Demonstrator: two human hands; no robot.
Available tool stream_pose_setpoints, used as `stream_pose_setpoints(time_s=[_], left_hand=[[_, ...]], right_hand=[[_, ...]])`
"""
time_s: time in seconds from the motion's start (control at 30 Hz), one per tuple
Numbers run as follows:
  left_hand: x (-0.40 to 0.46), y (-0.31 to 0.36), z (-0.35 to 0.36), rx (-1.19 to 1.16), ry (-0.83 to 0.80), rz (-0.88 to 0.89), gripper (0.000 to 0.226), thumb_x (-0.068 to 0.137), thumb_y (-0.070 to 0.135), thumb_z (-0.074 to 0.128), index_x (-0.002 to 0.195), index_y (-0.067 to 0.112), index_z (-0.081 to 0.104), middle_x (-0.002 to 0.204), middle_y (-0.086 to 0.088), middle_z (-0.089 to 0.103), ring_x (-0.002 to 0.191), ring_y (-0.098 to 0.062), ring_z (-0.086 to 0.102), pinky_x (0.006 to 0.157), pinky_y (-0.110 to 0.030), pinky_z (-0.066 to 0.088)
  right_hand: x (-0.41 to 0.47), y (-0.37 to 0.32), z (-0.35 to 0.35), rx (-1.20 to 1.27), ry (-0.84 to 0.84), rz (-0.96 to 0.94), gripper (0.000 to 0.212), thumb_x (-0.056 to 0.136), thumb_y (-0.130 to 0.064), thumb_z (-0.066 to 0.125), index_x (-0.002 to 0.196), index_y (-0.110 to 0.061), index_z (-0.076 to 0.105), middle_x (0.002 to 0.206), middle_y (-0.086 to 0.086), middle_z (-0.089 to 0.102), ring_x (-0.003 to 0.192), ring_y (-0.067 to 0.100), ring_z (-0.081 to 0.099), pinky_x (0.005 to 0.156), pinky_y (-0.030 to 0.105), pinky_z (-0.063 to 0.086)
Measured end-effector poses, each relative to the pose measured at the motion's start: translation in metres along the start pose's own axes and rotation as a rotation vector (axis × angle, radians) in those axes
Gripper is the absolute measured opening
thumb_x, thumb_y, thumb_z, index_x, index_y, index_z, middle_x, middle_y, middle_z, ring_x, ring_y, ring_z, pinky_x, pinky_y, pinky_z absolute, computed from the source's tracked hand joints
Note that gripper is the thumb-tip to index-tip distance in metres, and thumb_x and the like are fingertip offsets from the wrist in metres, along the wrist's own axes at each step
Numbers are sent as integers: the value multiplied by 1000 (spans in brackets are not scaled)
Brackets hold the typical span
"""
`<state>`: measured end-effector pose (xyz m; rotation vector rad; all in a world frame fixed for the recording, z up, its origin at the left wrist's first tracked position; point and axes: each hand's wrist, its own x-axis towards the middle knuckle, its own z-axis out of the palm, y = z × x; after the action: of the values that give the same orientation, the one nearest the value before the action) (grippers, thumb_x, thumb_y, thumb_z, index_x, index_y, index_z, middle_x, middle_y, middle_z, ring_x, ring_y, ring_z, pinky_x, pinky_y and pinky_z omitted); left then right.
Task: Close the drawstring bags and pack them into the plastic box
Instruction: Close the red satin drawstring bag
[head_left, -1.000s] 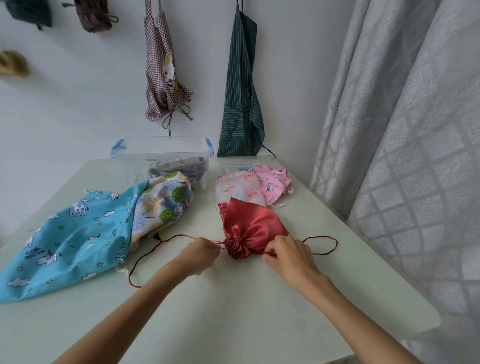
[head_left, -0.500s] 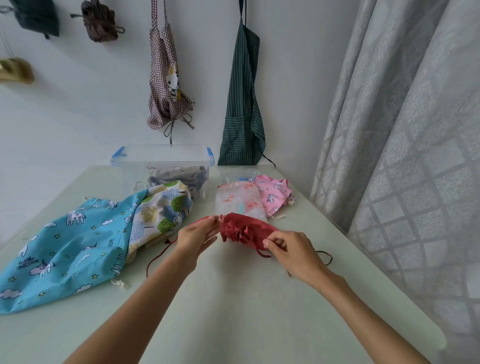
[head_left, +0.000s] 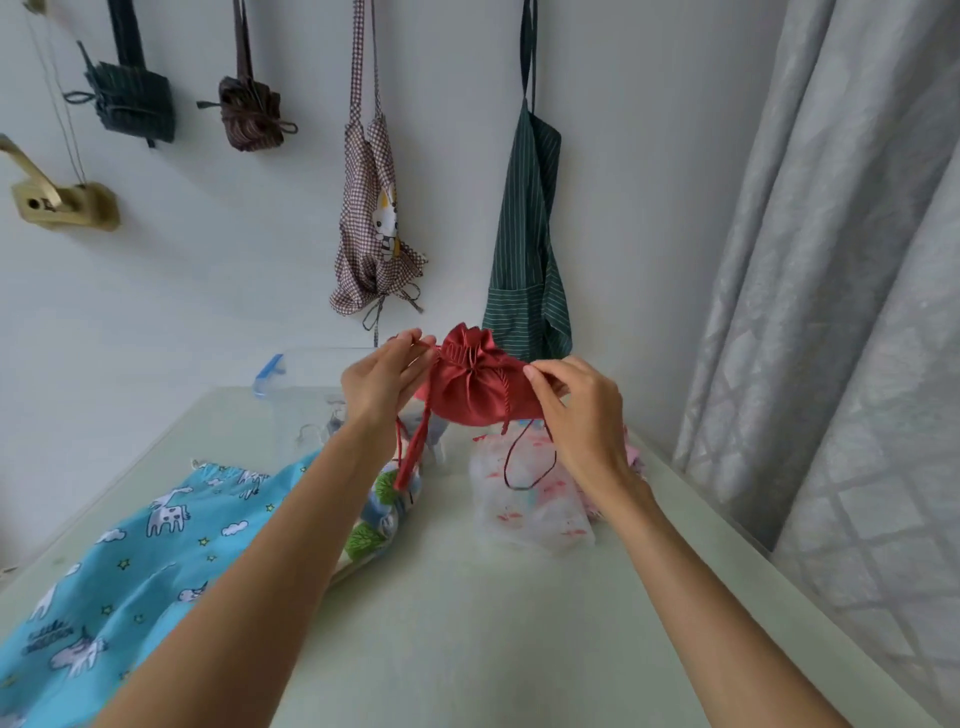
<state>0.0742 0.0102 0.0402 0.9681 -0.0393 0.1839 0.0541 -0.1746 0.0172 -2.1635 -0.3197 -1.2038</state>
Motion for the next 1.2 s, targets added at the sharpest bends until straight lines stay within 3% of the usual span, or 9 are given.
stream_pose_setpoints(time_s=[0.13,0.2,0.3,0.47,0.6,0.7,0.8,1.03,1.2], left_hand=[[-8,-15,-46,339,-112,-256,13,92,12,55,83,8,63,44,6,59,38,-3,56,44,-13,49],[-15,-33,-71,591,-111,-398,14,91,12,57,83,8,67,54,2,68,47,-6,65,55,-18,56],[-22,-55,-87,701,-146,-447,18,92,14,55,84,11,70,79,2,74,60,-2,69,72,-21,54],[-15,-74,-73,721,-118,-73,14,88,20,65,77,17,73,67,5,71,68,-6,64,66,-17,52],[-7,-85,-57,809,-220,203,35,91,32,60,82,0,70,72,1,64,67,-8,53,70,-26,45],[-7,-97,-45,507,-315,18,28,97,21,48,92,-1,65,96,-2,74,86,-9,69,82,-20,52],[-6,-99,-41,315,-400,-226,20,97,14,45,91,6,63,84,-3,75,68,-8,70,65,-16,55],[-9,-84,-46,775,-513,-289,22,88,18,62,95,0,73,51,10,55,46,-2,41,45,-12,31],[-17,-81,-36,925,-638,-317,28,86,22,65,59,21,72,41,9,39,40,-4,31,44,-16,22]], right_hand=[[-32,30,4,37,-339,121,9,85,-16,68,82,-13,76,74,-2,70,67,7,60,64,17,47],[-56,47,5,69,-689,306,16,83,-18,69,68,-21,73,66,-1,69,61,6,61,64,18,48],[-75,58,9,59,-907,428,17,82,-19,71,66,-20,72,56,-5,65,55,8,62,62,18,53],[-60,50,11,98,-1028,491,12,84,-14,68,79,-5,73,61,2,64,53,7,63,60,16,54],[-47,41,17,92,-1151,512,15,84,-8,68,92,4,72,61,2,63,45,1,59,55,12,51],[-50,42,28,92,-1234,547,21,84,-6,67,99,9,69,55,-2,61,41,0,58,54,12,51],[-53,45,34,104,-1298,576,24,86,-4,65,103,13,65,53,-3,61,40,0,57,52,11,51],[-41,41,3,166,-1381,512,14,90,-23,63,85,-14,73,61,-7,62,50,-1,55,57,10,45],[-31,40,-33,211,-1271,451,32,86,-44,57,63,-26,69,58,-10,60,62,-1,54,73,9,39]])
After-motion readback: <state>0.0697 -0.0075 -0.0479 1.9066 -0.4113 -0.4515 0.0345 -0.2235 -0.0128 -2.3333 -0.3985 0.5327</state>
